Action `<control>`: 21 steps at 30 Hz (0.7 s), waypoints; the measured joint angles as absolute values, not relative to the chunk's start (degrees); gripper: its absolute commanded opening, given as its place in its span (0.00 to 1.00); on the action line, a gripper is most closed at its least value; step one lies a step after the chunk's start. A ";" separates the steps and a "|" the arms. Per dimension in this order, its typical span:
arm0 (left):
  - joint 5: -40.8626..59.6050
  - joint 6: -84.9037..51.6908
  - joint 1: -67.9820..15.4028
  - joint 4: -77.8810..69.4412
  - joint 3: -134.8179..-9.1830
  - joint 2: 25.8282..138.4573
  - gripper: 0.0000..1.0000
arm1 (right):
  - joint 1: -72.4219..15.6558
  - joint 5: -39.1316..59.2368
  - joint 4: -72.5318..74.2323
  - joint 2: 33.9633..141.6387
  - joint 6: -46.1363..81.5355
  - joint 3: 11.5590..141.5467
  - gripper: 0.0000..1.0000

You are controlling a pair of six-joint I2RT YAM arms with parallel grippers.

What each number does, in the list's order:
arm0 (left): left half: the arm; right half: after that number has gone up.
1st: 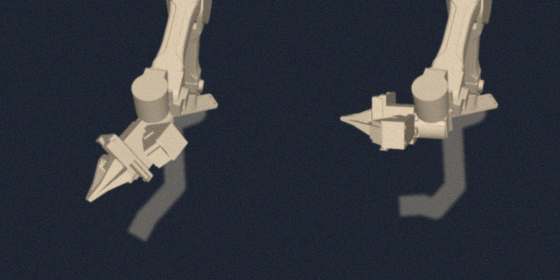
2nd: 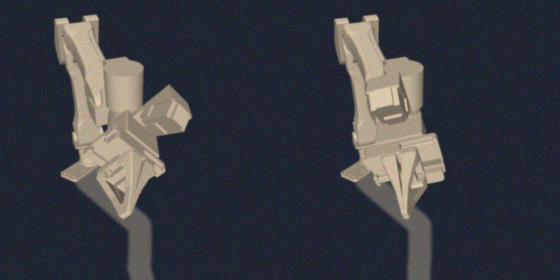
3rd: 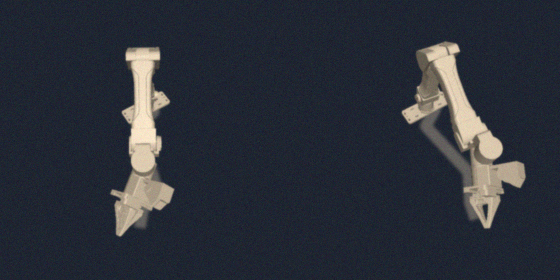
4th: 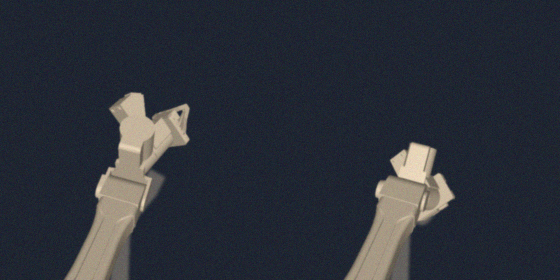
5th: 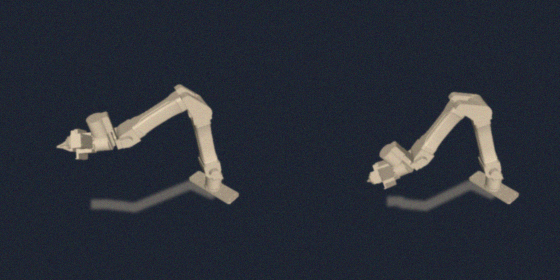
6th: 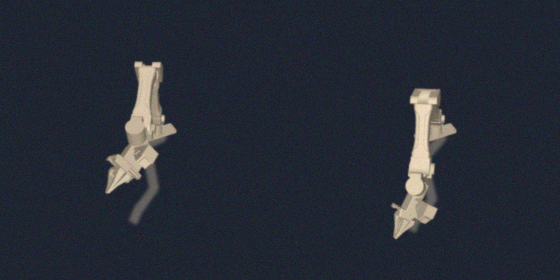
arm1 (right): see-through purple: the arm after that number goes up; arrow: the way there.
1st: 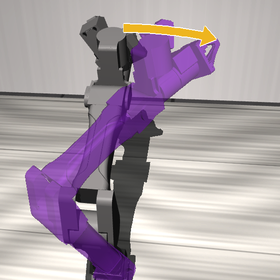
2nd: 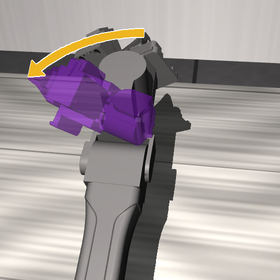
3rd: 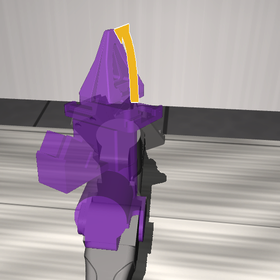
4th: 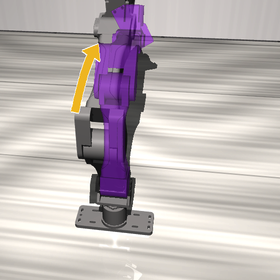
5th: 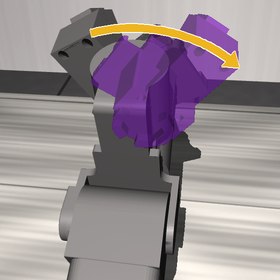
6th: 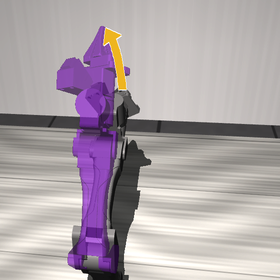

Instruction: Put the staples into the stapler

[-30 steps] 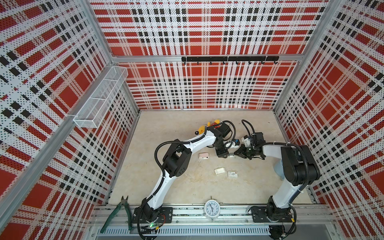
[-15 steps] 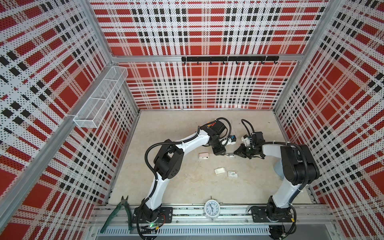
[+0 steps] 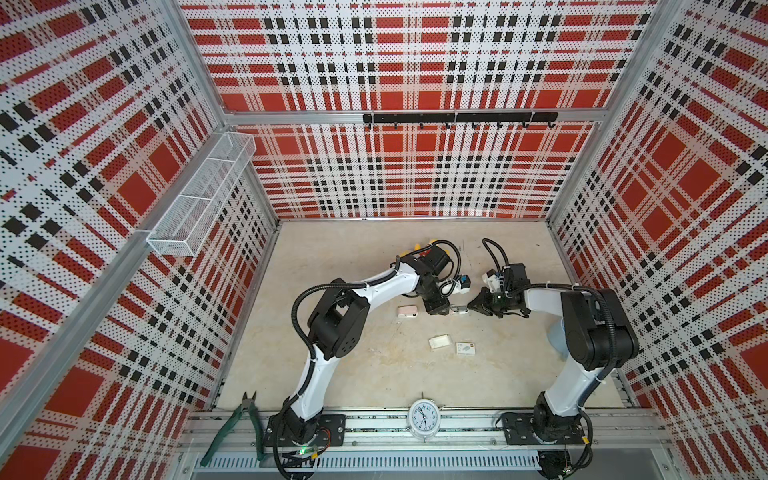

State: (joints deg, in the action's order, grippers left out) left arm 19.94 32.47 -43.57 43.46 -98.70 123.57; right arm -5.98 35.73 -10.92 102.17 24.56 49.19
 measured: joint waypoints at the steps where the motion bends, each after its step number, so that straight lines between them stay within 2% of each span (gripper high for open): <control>1: 19.94 32.45 -43.51 43.31 -98.63 123.57 0.37 | -5.98 35.73 -10.90 102.17 24.56 49.19 0.08; 9: 20.10 31.92 -43.44 42.70 -98.61 123.57 0.29 | -5.98 35.73 -10.90 102.19 24.56 49.19 0.08; 17: 20.12 31.75 -43.46 42.39 -98.61 123.57 0.29 | -5.98 35.73 -10.87 102.19 24.56 49.19 0.08; 21: 20.10 31.66 -43.46 42.37 -98.61 123.57 0.25 | -5.98 35.75 -10.83 102.21 24.56 49.19 0.08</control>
State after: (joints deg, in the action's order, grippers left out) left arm 20.10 31.66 -43.46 42.37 -98.61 123.57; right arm -5.98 35.75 -10.83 102.21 24.56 49.19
